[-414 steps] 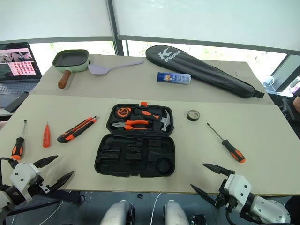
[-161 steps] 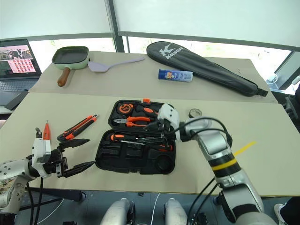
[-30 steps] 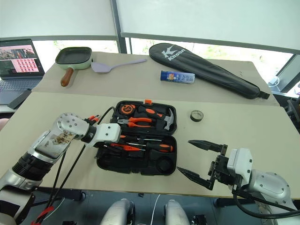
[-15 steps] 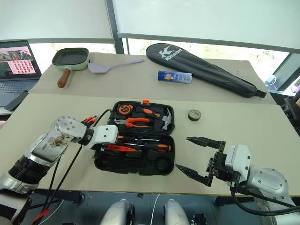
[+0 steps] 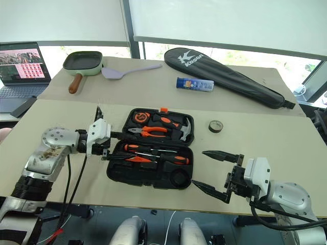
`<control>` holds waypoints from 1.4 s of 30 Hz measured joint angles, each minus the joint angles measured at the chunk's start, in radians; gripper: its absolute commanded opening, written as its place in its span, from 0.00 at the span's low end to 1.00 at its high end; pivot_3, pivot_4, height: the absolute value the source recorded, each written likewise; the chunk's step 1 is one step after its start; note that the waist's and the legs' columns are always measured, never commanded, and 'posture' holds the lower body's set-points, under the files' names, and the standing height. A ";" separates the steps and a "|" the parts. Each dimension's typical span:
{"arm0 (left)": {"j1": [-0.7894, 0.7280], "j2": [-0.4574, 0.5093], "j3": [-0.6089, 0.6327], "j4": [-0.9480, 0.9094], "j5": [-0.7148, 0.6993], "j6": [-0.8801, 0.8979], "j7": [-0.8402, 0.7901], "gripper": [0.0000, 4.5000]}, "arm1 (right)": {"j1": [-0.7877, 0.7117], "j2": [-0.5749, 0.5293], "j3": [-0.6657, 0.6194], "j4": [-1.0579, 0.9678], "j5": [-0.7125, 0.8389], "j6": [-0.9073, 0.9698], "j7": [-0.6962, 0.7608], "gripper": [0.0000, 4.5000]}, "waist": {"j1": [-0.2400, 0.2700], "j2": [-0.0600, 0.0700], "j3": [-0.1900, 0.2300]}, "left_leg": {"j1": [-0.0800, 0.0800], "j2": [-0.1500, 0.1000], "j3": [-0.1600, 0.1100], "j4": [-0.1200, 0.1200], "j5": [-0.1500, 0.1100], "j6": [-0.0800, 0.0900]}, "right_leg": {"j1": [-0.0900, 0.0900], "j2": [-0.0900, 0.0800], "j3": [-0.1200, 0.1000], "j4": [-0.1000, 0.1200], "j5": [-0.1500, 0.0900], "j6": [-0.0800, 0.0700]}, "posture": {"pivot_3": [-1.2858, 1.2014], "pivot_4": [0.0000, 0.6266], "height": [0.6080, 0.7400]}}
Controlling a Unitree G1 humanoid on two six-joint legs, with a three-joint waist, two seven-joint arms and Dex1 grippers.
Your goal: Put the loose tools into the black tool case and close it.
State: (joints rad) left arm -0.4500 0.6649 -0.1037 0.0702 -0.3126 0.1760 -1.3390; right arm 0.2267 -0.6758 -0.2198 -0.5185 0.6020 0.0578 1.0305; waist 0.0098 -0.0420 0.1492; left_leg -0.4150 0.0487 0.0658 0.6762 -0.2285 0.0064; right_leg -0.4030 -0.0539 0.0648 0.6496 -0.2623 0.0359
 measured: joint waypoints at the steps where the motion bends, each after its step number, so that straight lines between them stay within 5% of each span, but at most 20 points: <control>1: 0.003 -0.002 -0.003 0.010 0.000 -0.003 -0.007 0.31 | 0.000 0.000 0.004 0.000 0.000 0.002 0.000 1.00 | 0.000 0.000 0.000 | 0.000 0.000 0.000 0.000 0.000 0.000 | 0.000 0.000 0.000 0.000 0.000 0.000 | 0.52 0.24 1.00; 5: 0.004 -0.005 -0.020 0.051 0.019 -0.045 -0.006 0.01 | 0.000 0.002 0.012 -0.002 0.000 0.006 -0.007 1.00 | 0.000 0.000 0.000 | 0.000 0.000 0.000 0.000 0.000 0.000 | 0.000 0.000 0.000 0.000 0.000 0.000 | 0.52 0.24 1.00; 32: 0.041 0.001 -0.104 0.101 0.127 -0.139 0.006 0.01 | -0.057 0.030 0.088 0.009 -0.010 0.008 -0.032 1.00 | -0.004 0.010 -0.007 | 0.012 0.000 0.001 0.000 0.000 0.000 | 0.012 0.000 0.000 -0.001 0.000 0.000 | 0.52 0.24 1.00; 36: 0.095 -0.047 -0.015 0.076 0.009 -0.055 0.043 0.01 | -0.063 0.026 0.083 0.028 -0.007 -0.004 -0.006 1.00 | -0.006 0.011 -0.007 | 0.012 0.001 0.000 -0.001 0.000 0.000 | 0.011 0.000 0.000 -0.001 0.000 0.000 | 0.52 0.24 1.00; 42: 0.299 0.000 0.279 -0.094 -0.127 0.019 0.187 0.48 | -0.015 0.081 0.039 0.025 0.030 -0.016 -0.028 1.00 | -0.025 0.010 -0.007 | 0.010 0.002 -0.005 -0.004 -0.001 0.001 | 0.008 -0.001 0.001 -0.001 0.000 0.000 | 0.52 0.24 1.00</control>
State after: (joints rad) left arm -0.1510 0.6648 0.1752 -0.0241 -0.4396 0.1954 -1.1516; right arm 0.2120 -0.5948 -0.1805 -0.4933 0.6319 0.0416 1.0025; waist -0.0152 -0.0317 0.1424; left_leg -0.4050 0.0503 0.0604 0.6725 -0.2295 0.0074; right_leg -0.3953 -0.0549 0.0658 0.6483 -0.2625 0.0356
